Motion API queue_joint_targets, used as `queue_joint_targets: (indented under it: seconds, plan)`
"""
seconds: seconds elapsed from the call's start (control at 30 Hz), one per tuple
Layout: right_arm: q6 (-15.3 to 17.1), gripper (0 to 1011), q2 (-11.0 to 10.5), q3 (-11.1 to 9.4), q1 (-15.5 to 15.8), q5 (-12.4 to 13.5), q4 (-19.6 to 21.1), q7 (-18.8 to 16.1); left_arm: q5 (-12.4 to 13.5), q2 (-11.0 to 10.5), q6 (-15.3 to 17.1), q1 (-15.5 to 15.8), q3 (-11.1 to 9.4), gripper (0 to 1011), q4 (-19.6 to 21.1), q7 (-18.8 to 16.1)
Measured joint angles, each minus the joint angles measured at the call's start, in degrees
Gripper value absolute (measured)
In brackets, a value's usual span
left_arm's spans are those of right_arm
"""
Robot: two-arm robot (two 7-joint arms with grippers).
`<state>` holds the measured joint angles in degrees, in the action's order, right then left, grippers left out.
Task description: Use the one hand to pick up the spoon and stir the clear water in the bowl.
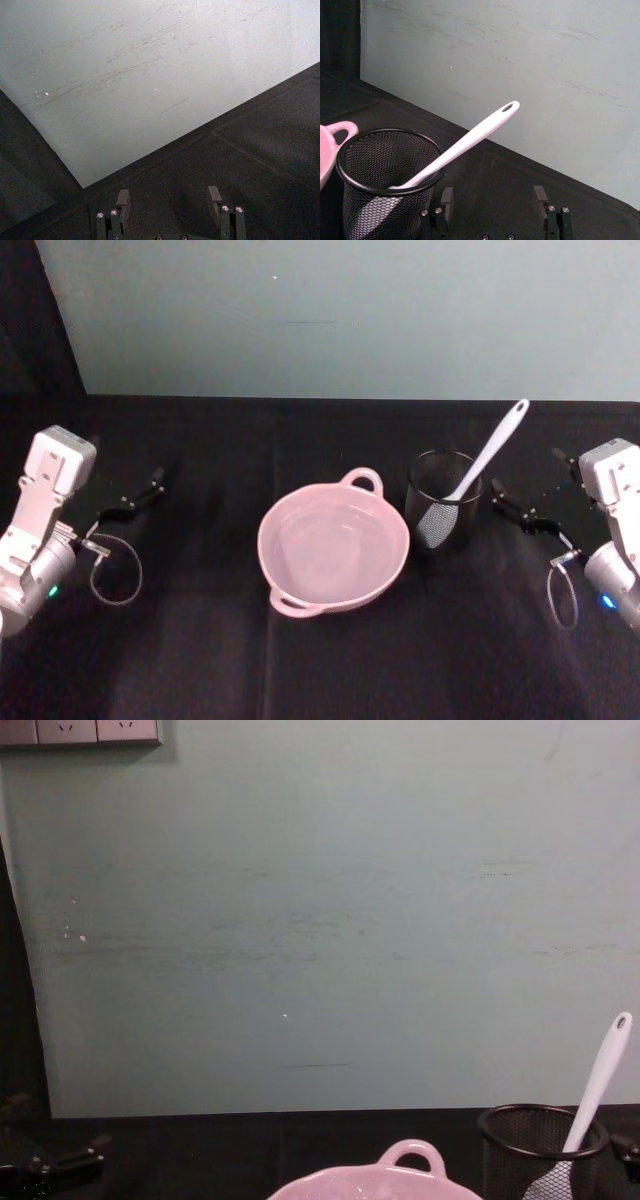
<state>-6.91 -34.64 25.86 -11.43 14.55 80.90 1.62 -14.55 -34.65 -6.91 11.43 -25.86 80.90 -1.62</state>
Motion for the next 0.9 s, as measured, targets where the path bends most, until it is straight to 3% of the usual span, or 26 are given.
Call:
queue_joint_targets:
  seconds: [0.3,0.6,0.77,0.87,0.9]
  plan:
    - [0.33,1002,-0.33,-0.75,0.91,0.05,0.82,0.16,0.0,0.0,0.0,0.0,0.0,1011,0.0,0.0]
    - [1.51,1003,-2.54,-7.05,7.97,5.69,7.28,-0.12,0.0,0.0,0.0,0.0,0.0,1011,0.0,0.0]
    - [0.73,1003,-1.47,-10.7,9.99,14.61,8.94,-5.46,0.0,0.0,0.0,0.0,0.0,1011,0.0,0.0]
    - [3.1,1003,0.47,-12.64,9.77,22.67,8.95,-10.79,0.0,0.0,0.0,0.0,0.0,1011,0.0,0.0]
    - [3.1,1003,0.47,-12.64,9.77,22.67,8.95,-10.79,0.0,0.0,0.0,0.0,0.0,1011,0.0,0.0]
